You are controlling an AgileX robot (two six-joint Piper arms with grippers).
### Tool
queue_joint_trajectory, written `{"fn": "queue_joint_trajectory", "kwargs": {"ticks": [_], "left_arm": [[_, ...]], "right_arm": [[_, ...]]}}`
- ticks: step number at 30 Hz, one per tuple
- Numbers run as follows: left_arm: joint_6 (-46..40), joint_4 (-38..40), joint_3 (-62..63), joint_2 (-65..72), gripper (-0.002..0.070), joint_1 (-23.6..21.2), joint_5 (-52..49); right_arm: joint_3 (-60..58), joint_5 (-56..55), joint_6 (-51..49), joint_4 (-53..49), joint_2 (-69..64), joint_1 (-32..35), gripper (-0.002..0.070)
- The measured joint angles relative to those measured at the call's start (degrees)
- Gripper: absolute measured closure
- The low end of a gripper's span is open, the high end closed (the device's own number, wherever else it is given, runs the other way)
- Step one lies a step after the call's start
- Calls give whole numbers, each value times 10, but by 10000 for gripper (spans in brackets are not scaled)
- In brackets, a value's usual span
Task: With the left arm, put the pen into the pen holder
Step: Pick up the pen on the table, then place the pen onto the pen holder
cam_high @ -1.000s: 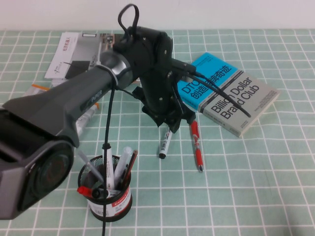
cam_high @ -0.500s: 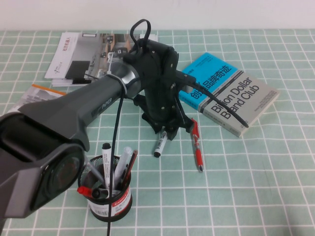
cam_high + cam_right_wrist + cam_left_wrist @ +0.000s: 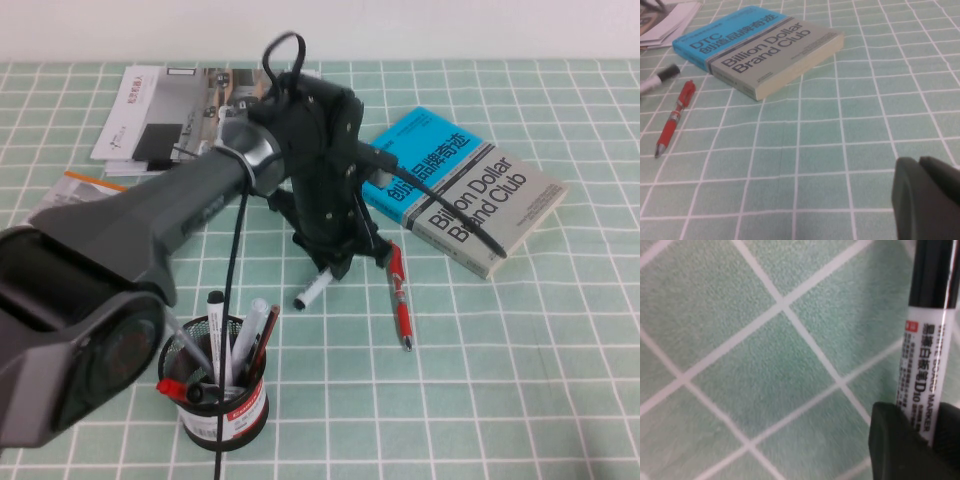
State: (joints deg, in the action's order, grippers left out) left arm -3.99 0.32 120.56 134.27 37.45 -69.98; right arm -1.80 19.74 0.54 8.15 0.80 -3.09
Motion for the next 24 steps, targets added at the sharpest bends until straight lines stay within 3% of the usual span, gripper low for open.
{"fn": "queue_joint_trajectory", "kwargs": {"ticks": [10,17,24], "left_arm": [[-17,33,-47,-196,569,-1,62],[-19,35,-257,-400,569,-1,205],[-22,34,-518,-620,569,-1,411]], "right_arm": [[0,0,0,0,0,0,696],[0,0,0,0,0,0,696],[0,0,0,0,0,0,696]]}}
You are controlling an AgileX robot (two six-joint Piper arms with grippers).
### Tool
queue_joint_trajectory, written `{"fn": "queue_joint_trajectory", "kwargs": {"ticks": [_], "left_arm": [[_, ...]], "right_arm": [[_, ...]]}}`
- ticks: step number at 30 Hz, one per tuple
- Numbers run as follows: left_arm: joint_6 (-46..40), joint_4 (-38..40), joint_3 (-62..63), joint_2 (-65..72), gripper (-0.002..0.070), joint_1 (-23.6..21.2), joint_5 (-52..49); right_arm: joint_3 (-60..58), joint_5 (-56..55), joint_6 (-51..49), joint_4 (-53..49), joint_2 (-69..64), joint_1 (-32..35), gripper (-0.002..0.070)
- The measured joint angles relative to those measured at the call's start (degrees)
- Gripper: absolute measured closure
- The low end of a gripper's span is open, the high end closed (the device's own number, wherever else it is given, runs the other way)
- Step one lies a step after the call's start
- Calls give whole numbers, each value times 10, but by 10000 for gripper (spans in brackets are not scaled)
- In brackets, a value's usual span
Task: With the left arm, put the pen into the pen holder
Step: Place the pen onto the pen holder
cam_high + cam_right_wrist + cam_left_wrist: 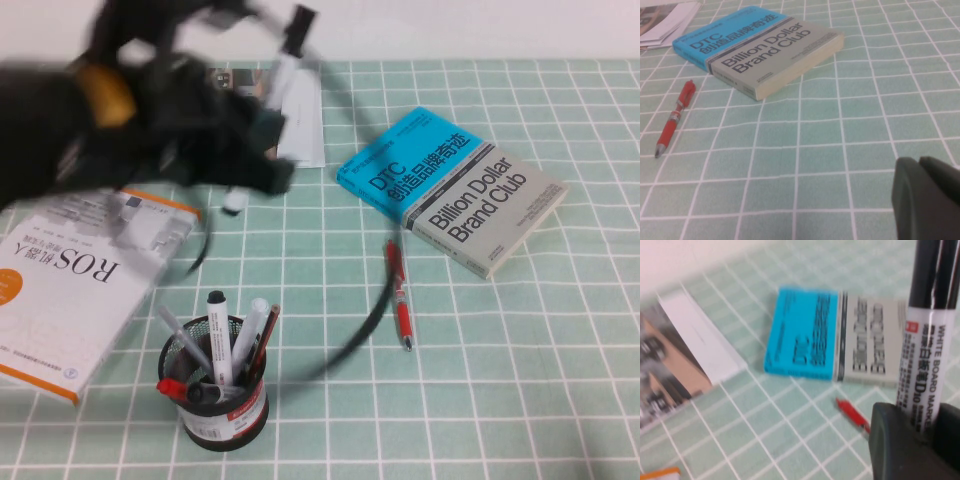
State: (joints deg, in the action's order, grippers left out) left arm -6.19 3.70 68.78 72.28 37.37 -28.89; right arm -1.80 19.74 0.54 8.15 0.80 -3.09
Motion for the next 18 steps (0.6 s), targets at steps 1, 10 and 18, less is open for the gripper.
{"fn": "queue_joint_trajectory", "kwargs": {"ticks": [1,10,18], "left_arm": [[0,0,-40,-33,569,0,29],[19,0,-324,-245,569,0,276],[62,-21,-460,-305,569,0,403]], "right_arm": [[0,0,0,0,0,0,696],[0,0,0,0,0,0,696],[0,0,0,0,0,0,695]]}}
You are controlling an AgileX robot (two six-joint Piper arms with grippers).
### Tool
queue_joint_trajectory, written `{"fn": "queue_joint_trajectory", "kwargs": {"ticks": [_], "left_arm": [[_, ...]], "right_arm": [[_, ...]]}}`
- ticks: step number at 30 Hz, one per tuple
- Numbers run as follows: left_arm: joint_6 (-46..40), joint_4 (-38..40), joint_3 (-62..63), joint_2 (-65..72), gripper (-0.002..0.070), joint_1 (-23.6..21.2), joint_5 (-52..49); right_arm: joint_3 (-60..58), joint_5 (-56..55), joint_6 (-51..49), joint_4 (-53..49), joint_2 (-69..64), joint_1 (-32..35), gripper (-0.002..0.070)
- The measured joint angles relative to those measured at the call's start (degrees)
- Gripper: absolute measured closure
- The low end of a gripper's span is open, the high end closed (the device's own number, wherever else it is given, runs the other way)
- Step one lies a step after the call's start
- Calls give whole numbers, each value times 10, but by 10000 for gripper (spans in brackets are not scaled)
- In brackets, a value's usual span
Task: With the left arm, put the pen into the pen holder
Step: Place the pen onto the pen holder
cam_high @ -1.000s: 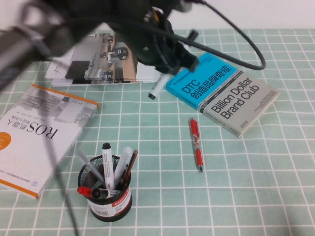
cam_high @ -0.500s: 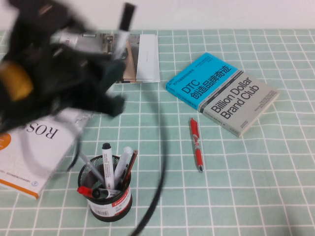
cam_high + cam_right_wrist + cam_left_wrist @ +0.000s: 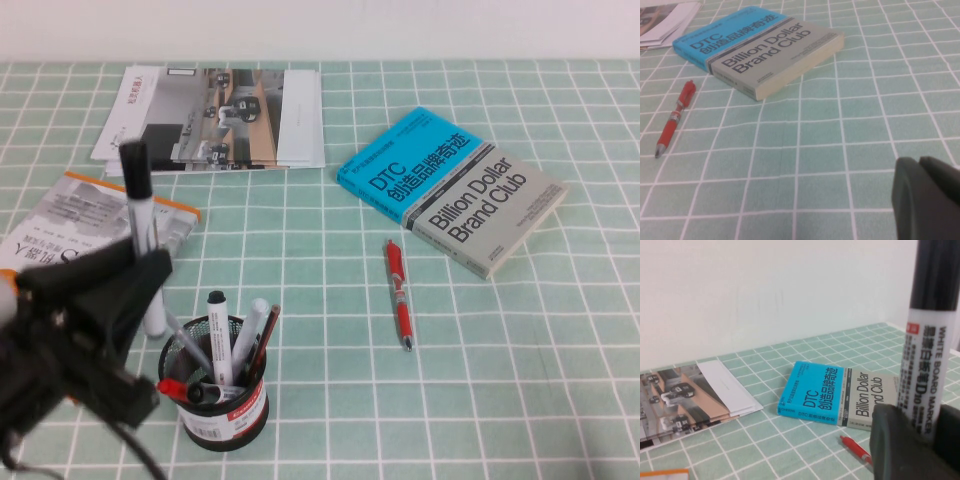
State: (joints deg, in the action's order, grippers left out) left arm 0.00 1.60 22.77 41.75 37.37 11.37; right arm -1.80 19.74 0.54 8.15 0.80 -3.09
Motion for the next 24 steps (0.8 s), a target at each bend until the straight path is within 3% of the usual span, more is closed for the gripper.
{"fn": "queue_joint_trajectory", "kwargs": {"ticks": [9,24], "left_arm": [[42,-16,-122,-4,569,0,156],[18,35,-135,151,569,0,292]], "right_arm": [[0,0,0,0,0,0,695],[0,0,0,0,0,0,695]]}}
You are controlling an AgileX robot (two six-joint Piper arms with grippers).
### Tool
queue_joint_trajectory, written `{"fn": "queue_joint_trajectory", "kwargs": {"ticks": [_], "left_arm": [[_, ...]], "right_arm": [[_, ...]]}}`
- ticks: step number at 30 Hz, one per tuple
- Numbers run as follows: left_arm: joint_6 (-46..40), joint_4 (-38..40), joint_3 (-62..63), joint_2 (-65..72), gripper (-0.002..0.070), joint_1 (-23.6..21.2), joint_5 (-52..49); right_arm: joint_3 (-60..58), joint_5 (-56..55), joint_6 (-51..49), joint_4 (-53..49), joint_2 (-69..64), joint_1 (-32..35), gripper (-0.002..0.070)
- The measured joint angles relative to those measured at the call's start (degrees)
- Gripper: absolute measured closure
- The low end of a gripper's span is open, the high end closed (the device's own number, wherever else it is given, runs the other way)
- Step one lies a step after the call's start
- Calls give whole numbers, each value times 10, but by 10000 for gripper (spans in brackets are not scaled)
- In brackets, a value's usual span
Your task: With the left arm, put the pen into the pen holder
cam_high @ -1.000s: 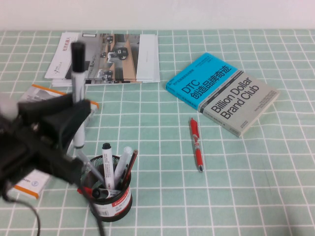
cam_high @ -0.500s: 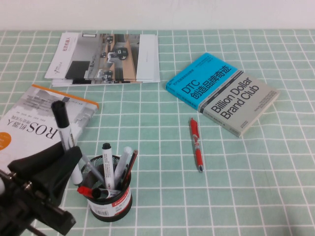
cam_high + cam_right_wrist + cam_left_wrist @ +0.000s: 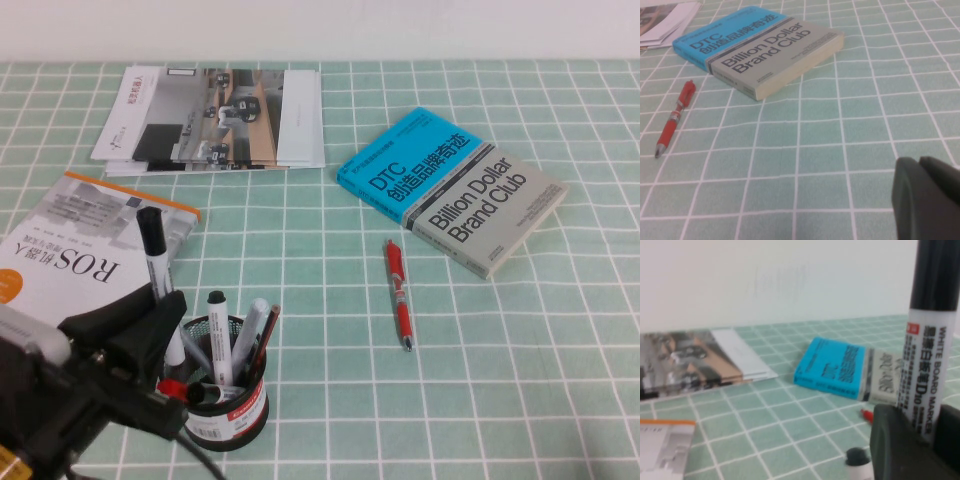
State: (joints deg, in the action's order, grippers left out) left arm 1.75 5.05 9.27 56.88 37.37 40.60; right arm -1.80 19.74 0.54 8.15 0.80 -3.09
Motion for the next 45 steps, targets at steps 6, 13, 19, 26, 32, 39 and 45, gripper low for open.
{"fn": "queue_joint_trajectory", "kwargs": {"ticks": [6,13,19,26,32,39,45], "left_arm": [[-4,27,0,53,569,0,34],[-6,47,0,85,569,0,49],[-6,49,0,85,569,0,49],[-7,49,0,85,531,0,42],[-7,49,0,85,358,0,30],[-9,50,0,79,327,0,27],[-13,39,0,-26,527,0,-52]], "right_arm": [[0,0,0,0,0,0,695],[0,0,0,0,0,0,695],[0,0,0,0,0,0,695],[0,0,0,0,0,0,695],[0,0,0,0,0,0,695],[0,0,0,0,0,0,695],[0,0,0,0,0,0,695]]}}
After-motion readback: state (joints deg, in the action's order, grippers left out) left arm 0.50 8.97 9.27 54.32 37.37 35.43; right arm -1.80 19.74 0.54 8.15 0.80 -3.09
